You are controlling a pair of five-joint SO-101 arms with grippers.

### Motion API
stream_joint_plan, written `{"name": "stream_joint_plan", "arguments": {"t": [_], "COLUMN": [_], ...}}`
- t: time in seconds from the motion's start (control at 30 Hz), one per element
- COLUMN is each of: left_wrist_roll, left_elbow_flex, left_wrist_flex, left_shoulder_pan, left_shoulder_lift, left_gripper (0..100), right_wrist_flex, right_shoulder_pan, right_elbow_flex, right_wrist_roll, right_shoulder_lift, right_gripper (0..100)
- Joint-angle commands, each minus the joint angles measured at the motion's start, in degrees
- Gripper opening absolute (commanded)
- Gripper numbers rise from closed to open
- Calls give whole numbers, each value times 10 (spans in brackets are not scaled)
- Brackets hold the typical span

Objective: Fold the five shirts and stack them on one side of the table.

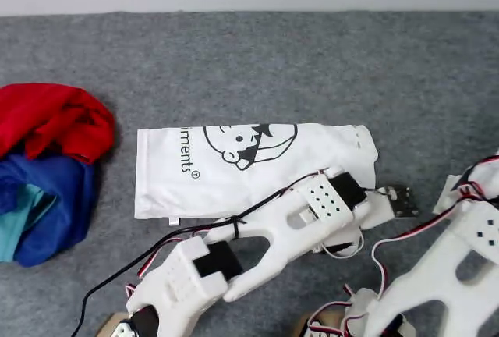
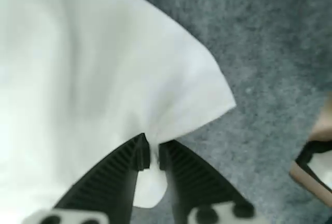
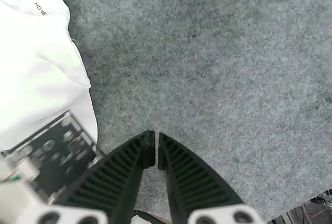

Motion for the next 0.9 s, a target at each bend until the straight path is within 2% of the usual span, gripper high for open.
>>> {"name": "stream_joint_plan", "arguments": {"t": [0.0,0.4,0.63,0.73,0.87], "left_wrist_roll": [2,2,-4,-40,-47], "left_elbow_flex": [-27,-23,-27,-27,-27], "left_wrist_flex": [2,-113,-181,-194,-201], "left_shoulder_pan": [-8,-101,-133,-135,-136], "left_shoulder_lift": [-71,-76,-18,11,35], "left_gripper": [15,15,21,67,136], "right_wrist_flex": [-7,-7,-6,-6,-6], "right_shoulder_pan": [5,4,4,4,4], "right_elbow_flex": [-6,-6,-4,-4,-4], "right_wrist_roll": [5,5,5,5,5], "right_shoulder_lift": [-15,-15,-15,-15,-15], "right_gripper": [26,26,26,26,26]}}
